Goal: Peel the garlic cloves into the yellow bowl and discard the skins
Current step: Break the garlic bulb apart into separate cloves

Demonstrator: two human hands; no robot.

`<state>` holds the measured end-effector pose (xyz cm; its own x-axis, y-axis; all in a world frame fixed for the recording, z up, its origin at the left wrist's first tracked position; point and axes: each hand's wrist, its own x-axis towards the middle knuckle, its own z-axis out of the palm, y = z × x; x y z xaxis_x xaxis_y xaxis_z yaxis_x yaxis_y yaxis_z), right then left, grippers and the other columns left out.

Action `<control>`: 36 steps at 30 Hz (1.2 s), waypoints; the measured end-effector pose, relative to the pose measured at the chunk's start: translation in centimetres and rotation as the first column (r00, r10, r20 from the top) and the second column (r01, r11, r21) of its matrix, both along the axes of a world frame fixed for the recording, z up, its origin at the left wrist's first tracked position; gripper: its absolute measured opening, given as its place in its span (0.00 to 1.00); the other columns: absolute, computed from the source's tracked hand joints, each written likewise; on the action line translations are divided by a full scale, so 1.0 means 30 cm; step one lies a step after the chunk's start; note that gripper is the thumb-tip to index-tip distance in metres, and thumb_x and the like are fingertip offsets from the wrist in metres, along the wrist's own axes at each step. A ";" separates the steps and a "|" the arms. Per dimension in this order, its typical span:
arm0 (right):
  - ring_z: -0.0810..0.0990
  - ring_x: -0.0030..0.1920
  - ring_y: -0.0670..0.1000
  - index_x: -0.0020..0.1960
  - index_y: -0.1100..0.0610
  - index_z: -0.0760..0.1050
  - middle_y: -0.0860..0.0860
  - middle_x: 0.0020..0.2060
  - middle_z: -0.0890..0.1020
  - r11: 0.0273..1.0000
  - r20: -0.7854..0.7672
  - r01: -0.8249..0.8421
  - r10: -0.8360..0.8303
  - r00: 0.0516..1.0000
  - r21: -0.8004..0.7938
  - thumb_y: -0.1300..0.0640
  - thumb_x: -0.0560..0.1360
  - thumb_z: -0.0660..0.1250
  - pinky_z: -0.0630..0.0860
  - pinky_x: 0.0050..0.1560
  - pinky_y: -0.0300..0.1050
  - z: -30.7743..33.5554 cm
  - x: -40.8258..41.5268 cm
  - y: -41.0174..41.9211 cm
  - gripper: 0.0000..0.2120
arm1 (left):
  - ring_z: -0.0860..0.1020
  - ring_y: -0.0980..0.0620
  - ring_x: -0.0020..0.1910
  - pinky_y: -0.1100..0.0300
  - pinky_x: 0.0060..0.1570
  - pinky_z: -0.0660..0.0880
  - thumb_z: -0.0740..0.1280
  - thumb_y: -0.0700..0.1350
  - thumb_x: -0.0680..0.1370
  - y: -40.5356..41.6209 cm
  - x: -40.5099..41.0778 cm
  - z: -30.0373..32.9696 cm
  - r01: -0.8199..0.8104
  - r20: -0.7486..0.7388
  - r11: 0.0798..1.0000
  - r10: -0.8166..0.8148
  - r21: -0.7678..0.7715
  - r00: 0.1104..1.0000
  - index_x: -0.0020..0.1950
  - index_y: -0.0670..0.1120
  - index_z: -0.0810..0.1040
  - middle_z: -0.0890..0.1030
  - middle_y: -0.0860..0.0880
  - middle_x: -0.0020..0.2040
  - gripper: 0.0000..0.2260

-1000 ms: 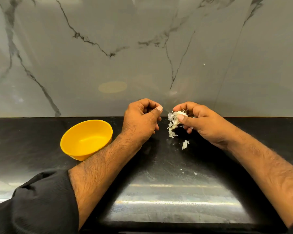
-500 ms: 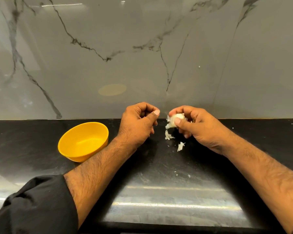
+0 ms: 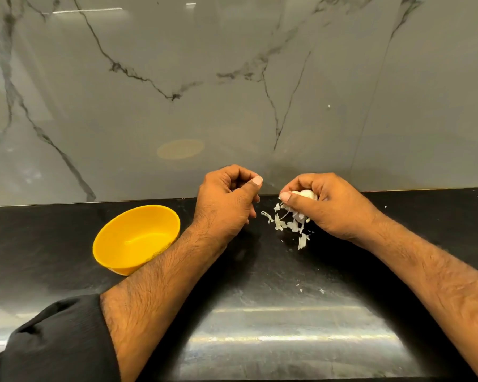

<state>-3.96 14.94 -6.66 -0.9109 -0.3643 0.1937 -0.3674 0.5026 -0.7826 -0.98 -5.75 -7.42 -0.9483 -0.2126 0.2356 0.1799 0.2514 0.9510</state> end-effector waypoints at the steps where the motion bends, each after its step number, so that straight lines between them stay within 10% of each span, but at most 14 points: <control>1: 0.86 0.42 0.48 0.51 0.46 0.84 0.46 0.41 0.87 1.000 0.013 -0.004 0.004 1.000 -0.007 0.42 0.79 0.71 0.82 0.47 0.48 0.002 -0.004 0.012 0.09 | 0.78 0.53 0.28 0.62 0.27 0.74 0.72 0.45 0.83 -0.002 -0.001 0.004 -0.003 -0.001 1.000 0.003 0.011 1.000 0.49 0.46 0.84 0.83 0.48 0.36 0.04; 13: 0.80 0.46 0.52 0.67 0.47 0.83 0.58 0.54 0.86 0.934 0.206 -0.163 0.236 0.950 -0.317 0.63 0.79 0.72 0.80 0.50 0.45 0.014 -0.014 0.043 0.19 | 0.79 0.53 0.29 0.59 0.30 0.76 0.74 0.46 0.81 0.005 0.008 0.011 0.018 0.042 1.000 -0.018 0.013 0.999 0.48 0.47 0.84 0.85 0.45 0.39 0.04; 29: 0.87 0.40 0.54 0.48 0.59 0.88 0.59 0.47 0.89 0.849 0.159 -0.008 0.108 0.981 -0.528 0.60 0.68 0.77 0.83 0.39 0.40 0.017 -0.014 0.038 0.09 | 0.87 0.40 0.44 0.54 0.44 0.87 0.76 0.33 0.75 0.019 0.030 0.020 0.231 0.126 0.903 -0.293 0.363 0.948 0.54 0.32 0.84 0.87 0.35 0.47 0.09; 36: 0.87 0.55 0.58 0.59 0.63 0.84 0.60 0.53 0.88 0.832 0.187 -0.077 0.212 0.959 -0.549 0.62 0.73 0.73 0.84 0.58 0.49 0.004 -0.012 0.028 0.15 | 0.88 0.41 0.41 0.54 0.42 0.87 0.77 0.30 0.74 0.029 0.031 0.022 0.130 0.104 0.919 -0.180 0.373 0.978 0.48 0.33 0.83 0.87 0.36 0.44 0.05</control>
<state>-4.31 15.78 -6.54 -0.8982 -0.3974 0.1877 -0.1786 -0.0602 -0.9821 -0.05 -4.89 -6.74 -0.9935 -0.1069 0.0392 0.0536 -0.1360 0.9893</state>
